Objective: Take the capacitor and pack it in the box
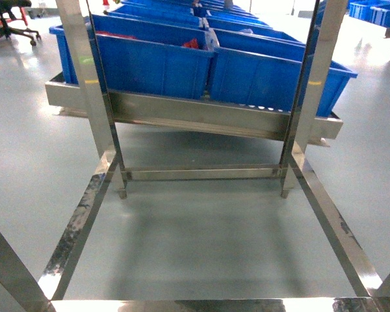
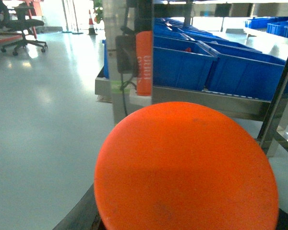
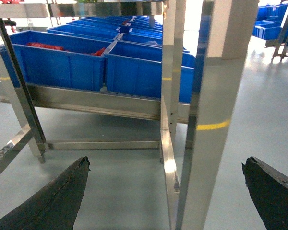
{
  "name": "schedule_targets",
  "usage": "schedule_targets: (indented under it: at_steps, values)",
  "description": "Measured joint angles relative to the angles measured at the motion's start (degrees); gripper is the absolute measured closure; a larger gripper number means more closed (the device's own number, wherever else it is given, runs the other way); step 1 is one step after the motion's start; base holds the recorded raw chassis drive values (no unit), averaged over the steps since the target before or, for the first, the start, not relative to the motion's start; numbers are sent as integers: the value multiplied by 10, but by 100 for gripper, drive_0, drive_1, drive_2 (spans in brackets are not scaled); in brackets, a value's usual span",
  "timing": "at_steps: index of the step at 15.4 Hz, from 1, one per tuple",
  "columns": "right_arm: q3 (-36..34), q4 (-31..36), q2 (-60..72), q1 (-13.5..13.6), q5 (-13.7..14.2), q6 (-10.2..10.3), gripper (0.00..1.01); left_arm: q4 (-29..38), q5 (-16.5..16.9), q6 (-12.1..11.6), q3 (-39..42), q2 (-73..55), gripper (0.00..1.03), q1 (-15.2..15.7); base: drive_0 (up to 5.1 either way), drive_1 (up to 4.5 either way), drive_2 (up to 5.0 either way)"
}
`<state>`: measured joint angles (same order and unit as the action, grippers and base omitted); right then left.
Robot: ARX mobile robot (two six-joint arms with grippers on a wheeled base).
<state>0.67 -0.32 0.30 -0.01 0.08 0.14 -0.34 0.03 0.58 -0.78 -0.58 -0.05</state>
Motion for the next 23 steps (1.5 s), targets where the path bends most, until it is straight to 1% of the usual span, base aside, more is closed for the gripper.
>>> schedule_targets:
  at_steps: [12, 23]
  values:
    - [0, 1, 0, 0, 0, 0, 3, 0, -1, 0, 0, 0, 59, 0, 0, 0, 0]
    - [0, -1, 0, 0, 0, 0, 3, 0, -1, 0, 0, 0, 59, 0, -498, 247, 247]
